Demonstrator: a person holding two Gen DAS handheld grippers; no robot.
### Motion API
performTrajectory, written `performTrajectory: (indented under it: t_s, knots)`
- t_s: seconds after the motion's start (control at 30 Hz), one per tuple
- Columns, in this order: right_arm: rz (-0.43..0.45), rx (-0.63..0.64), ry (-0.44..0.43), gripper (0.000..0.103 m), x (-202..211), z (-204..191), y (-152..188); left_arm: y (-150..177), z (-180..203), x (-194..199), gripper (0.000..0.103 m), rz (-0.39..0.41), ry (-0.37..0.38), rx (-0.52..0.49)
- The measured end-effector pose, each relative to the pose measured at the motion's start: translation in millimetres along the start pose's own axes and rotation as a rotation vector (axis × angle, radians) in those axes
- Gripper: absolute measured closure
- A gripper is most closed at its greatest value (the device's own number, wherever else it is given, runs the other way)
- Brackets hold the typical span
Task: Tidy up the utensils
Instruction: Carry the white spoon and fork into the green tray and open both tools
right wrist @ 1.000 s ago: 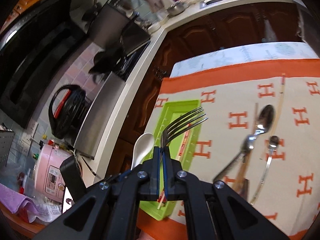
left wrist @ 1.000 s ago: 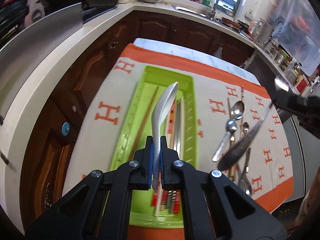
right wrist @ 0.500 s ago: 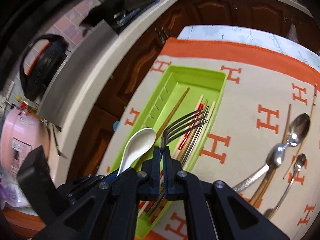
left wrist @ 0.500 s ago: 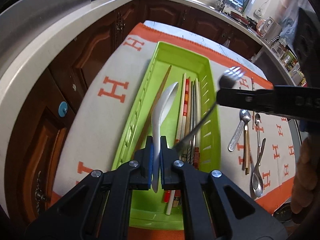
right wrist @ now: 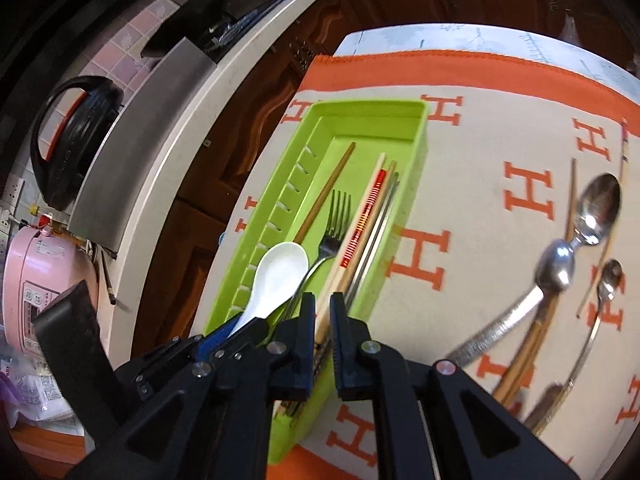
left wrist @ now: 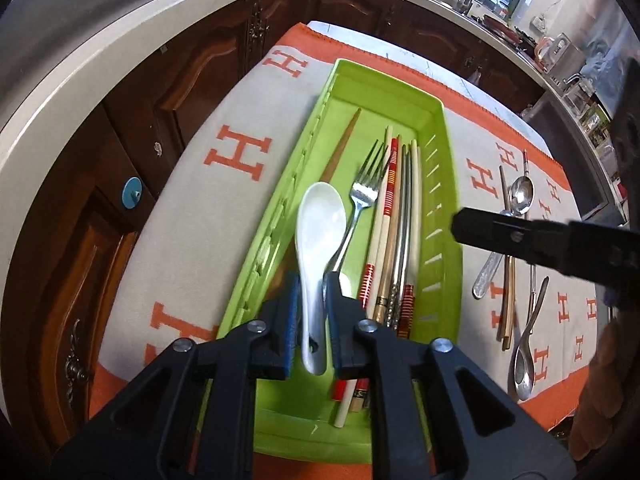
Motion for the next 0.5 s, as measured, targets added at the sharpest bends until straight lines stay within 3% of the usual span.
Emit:
performTrajectory:
  t_s: [0.17,0.5]
  knots:
    - [0.033,-0.05,-0.015,0.095,16.9,15.8,13.1,0.2,11.9,9.7,0.059,0.034,-0.018,-0.024]
    - [0.117,-0.115,-0.009,0.095,59.6,42.2,34.3,9.8,37.9,40.4,0.058,0.077,-0.041,-0.08]
Point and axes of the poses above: each gripper's, at about its wrist camera, not at the fingertips, and x roughly against the way its jaws point, z to its right, y to its underside, the point moved 6 cm from there along -x, roughly the way its jaws point, and after that the axes turned 11 degrees about y, right-handed, at the moved point
